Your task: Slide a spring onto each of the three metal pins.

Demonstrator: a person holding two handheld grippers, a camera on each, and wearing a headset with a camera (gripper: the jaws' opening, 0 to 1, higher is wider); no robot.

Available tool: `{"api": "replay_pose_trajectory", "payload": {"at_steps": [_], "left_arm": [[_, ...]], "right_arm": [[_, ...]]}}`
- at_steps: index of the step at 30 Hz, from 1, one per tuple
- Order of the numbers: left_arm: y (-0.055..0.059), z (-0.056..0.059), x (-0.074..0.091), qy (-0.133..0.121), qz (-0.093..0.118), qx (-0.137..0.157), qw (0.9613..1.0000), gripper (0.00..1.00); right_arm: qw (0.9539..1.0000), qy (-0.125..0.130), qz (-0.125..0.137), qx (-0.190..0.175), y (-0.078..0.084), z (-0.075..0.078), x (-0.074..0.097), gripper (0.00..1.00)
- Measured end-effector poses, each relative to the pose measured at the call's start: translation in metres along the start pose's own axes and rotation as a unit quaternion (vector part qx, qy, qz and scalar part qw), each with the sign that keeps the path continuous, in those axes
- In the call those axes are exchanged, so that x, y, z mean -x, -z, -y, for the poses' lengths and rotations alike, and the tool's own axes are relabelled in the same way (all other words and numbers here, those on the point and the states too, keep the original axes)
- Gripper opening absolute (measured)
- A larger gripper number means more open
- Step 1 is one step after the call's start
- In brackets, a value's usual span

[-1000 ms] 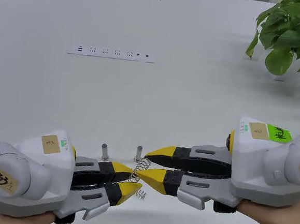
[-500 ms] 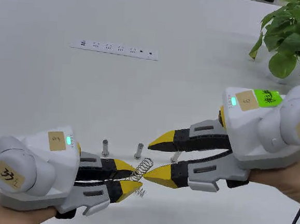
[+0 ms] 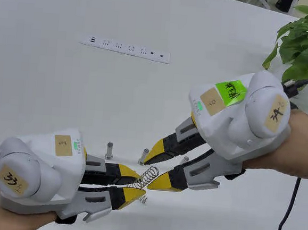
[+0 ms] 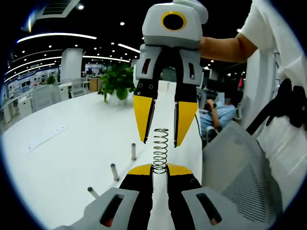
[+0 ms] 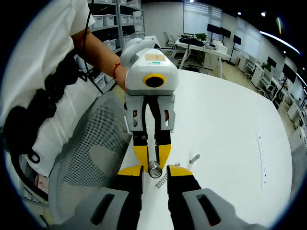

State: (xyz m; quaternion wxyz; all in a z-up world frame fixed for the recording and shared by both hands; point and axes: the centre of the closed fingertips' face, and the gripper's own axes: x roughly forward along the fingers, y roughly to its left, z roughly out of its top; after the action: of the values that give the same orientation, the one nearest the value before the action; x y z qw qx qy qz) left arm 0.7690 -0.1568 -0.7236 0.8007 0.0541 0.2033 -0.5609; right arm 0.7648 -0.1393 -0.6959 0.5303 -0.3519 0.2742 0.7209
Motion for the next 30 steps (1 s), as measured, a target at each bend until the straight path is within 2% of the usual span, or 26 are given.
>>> {"api": "replay_pose_trajectory", "payload": {"at_steps": [6, 11, 25, 30], "left_arm": [[0.002, -0.003, 0.001, -0.002, 0.001, -0.001, 1.0, 0.1], [0.004, -0.005, 0.003, -0.005, 0.005, 0.002, 1.0, 0.1], [0.01, -0.009, 0.005, -0.014, 0.015, 0.005, 0.9998, 0.1], [0.011, -0.01, 0.007, -0.019, 0.024, 0.011, 0.9995, 0.11]], "right_arm": [[0.9991, -0.021, -0.028, 0.022, 0.001, 0.0, -0.007, 0.17], [0.998, -0.033, -0.041, 0.036, 0.002, 0.001, -0.01, 0.13], [0.9966, -0.043, -0.056, 0.043, 0.001, 0.004, -0.016, 0.12], [0.9965, -0.045, -0.058, 0.04, 0.001, 0.004, -0.017, 0.12]]}}
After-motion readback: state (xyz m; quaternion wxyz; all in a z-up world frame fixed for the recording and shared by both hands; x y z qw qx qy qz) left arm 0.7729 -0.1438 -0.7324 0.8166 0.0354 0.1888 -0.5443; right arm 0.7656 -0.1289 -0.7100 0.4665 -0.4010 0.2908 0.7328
